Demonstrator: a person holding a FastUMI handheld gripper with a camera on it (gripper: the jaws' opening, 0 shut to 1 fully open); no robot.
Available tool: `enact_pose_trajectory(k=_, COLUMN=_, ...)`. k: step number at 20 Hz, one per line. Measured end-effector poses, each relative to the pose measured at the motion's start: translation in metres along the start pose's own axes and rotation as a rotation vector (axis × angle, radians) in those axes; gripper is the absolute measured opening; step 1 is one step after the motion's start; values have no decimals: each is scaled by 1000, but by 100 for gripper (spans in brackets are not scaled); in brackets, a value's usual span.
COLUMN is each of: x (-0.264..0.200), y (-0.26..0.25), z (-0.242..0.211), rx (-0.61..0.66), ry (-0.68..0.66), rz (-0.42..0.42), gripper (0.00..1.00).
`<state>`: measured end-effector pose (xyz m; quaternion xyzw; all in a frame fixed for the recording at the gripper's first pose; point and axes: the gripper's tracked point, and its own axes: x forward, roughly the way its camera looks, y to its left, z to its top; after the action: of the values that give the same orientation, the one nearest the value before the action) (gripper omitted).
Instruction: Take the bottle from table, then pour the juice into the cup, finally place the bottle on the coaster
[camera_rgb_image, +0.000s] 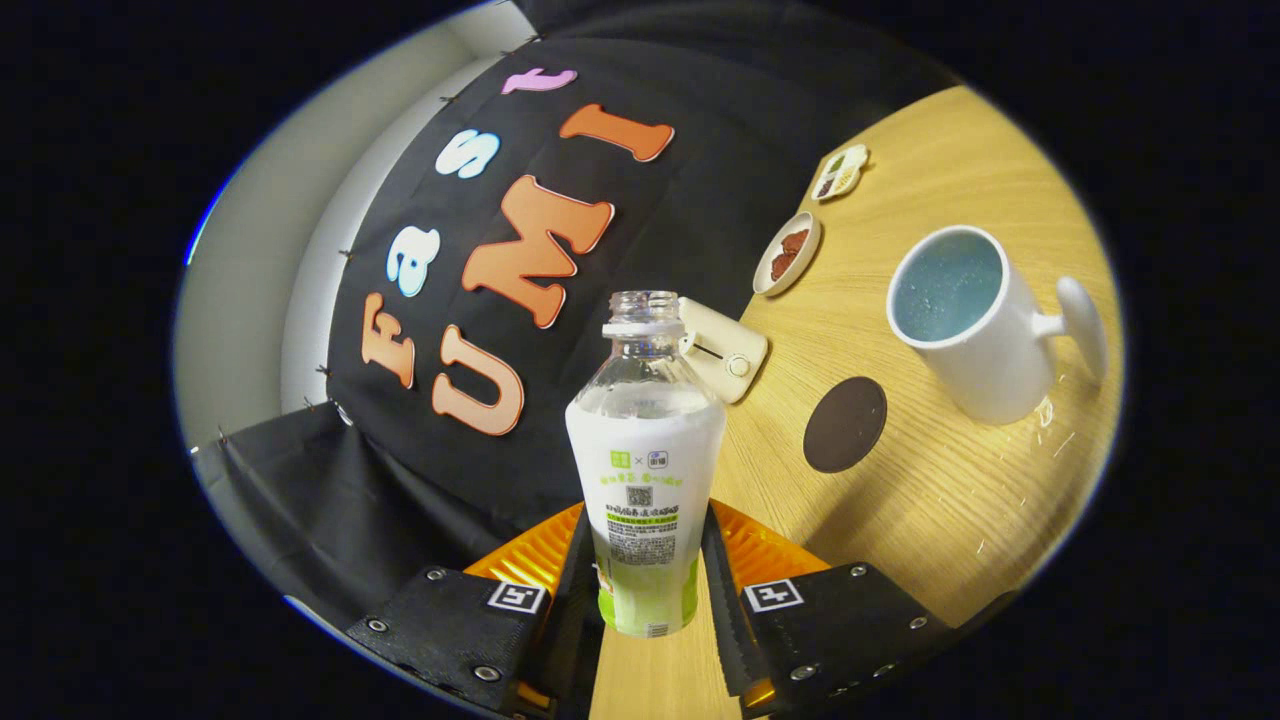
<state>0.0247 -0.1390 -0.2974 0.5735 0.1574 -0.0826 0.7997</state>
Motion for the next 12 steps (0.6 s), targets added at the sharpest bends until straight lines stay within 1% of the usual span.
enact_pose_trajectory(k=2, x=0, y=-1, z=5, rx=105, ry=-22, rz=13, gripper=57)
enact_pose_trajectory(k=4, x=0, y=-1, z=10, rx=180, ry=-48, rz=19, gripper=58)
enact_pose_trajectory(k=7, x=1, y=-5, z=14, rx=230, ry=-61, rz=9, gripper=57)
enact_pose_trajectory(k=12, x=-2, y=-7, z=23, rx=363, ry=-88, rz=21, gripper=57)
